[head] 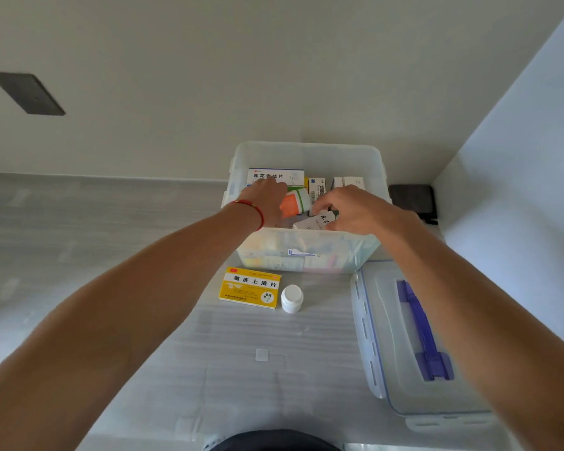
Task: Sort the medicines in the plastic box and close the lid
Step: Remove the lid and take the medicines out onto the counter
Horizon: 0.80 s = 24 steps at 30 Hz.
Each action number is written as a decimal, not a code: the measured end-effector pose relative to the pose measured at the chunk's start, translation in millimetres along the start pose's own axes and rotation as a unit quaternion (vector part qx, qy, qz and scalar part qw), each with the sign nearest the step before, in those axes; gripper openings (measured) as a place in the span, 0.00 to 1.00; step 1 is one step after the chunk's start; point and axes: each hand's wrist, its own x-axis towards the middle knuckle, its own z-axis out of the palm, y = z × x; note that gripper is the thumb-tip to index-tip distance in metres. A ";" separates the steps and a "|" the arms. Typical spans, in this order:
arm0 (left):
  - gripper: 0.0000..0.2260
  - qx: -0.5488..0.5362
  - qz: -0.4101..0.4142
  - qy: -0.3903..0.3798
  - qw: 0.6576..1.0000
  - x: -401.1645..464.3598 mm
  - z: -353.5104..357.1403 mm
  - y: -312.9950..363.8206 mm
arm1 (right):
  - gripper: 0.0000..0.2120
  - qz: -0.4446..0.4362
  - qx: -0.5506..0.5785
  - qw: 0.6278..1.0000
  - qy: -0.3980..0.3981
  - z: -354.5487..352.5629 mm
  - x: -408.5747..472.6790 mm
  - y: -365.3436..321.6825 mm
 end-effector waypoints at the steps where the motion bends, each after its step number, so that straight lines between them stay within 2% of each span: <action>1: 0.18 -0.016 -0.004 0.020 1.000 -3.9 -3.6 -2.5 | 0.20 -0.004 0.000 1.000 -0.009 0.9 5.1 -0.6; 4: 0.19 -0.114 0.002 0.097 0.989 -24.3 -15.5 -9.4 | 0.20 -0.016 -0.023 0.999 -0.046 3.8 17.3 -4.4; 6: 0.19 -0.197 0.014 0.154 0.968 -45.0 -24.0 -11.7 | 0.21 -0.026 -0.035 0.997 -0.059 5.0 23.1 -6.1; 9: 0.19 -0.365 0.002 0.222 0.904 -86.2 -29.6 -12.7 | 0.22 -0.014 -0.005 0.998 -0.054 0.7 23.3 -10.0; 12: 0.20 -0.544 -0.020 0.217 0.810 -129.2 -18.3 -6.7 | 0.15 -0.027 0.116 0.992 0.051 -7.9 10.0 -16.5; 13: 0.21 -0.574 -0.029 0.208 0.792 -140.1 -8.8 -3.6 | 0.16 -0.041 0.182 0.977 0.099 -10.0 -0.3 -19.6; 15: 0.23 -0.604 -0.042 0.184 0.774 -156.9 12.6 6.1 | 0.20 -0.083 0.308 0.937 0.144 -12.3 -29.9 -26.3; 17: 0.25 -0.627 -0.024 0.163 0.762 -166.0 32.5 17.7 | 0.21 -0.134 0.336 0.926 0.110 -2.7 -62.1 -34.9; 20: 0.25 -0.625 0.014 0.115 0.772 -166.0 58.5 33.6 | 0.32 -0.133 0.270 0.951 0.066 38.1 -90.2 -43.0; 22: 0.23 -0.571 0.001 0.072 0.818 -159.0 78.0 40.4 | 0.32 -0.091 0.255 0.959 0.089 67.6 -96.8 -34.0; 24: 0.22 -0.463 -0.044 0.052 0.884 -151.8 99.0 43.7 | 0.30 -0.033 0.241 0.963 0.114 93.9 -103.3 -17.2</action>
